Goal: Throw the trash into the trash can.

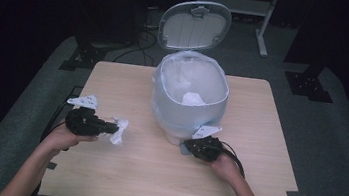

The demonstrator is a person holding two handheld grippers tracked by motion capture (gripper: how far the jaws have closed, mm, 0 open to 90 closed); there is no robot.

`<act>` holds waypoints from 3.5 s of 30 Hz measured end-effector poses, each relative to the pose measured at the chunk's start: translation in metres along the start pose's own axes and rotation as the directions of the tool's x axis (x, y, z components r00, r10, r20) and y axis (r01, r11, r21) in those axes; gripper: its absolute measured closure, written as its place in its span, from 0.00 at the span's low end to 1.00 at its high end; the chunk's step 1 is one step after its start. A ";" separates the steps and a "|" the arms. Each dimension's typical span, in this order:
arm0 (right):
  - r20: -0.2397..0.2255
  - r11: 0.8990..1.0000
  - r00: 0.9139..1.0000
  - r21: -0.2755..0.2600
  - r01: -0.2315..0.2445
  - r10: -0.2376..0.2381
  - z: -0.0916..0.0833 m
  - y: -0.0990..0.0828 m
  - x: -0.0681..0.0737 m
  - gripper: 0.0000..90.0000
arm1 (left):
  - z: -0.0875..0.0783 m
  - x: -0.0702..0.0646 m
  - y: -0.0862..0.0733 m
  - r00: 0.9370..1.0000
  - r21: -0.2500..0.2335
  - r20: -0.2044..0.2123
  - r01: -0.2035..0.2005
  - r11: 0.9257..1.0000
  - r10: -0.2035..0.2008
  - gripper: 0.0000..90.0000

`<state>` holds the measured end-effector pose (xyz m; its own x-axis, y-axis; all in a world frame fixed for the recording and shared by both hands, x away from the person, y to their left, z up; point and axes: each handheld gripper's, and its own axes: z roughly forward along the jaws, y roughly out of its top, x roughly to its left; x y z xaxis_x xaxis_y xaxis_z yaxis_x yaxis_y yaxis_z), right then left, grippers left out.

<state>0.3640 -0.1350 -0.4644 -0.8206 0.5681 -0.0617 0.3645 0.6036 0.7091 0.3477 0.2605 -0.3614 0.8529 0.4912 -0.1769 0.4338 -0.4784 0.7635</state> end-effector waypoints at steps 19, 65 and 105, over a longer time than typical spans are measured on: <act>-0.003 1.000 1.000 -0.007 0.001 -0.001 0.000 -0.001 0.000 0.88 | -0.011 -0.004 0.029 1.000 -0.006 0.009 -0.020 1.000 0.020 0.96; -0.017 1.000 1.000 -0.015 -0.009 0.009 0.000 -0.001 -0.001 0.88 | -0.029 -0.013 0.089 0.998 -0.024 0.035 -0.048 0.999 0.049 0.96; -0.016 1.000 1.000 -0.012 0.000 0.000 0.000 -0.001 -0.002 0.88 | -0.030 -0.031 0.146 0.992 -0.017 0.036 -0.122 0.992 0.122 0.96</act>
<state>0.3647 -0.1369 -0.4652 -0.8278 0.5588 -0.0502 0.3595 0.5970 0.7172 0.3754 0.1975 -0.2259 0.9095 0.4025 -0.1041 0.3216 -0.5223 0.7898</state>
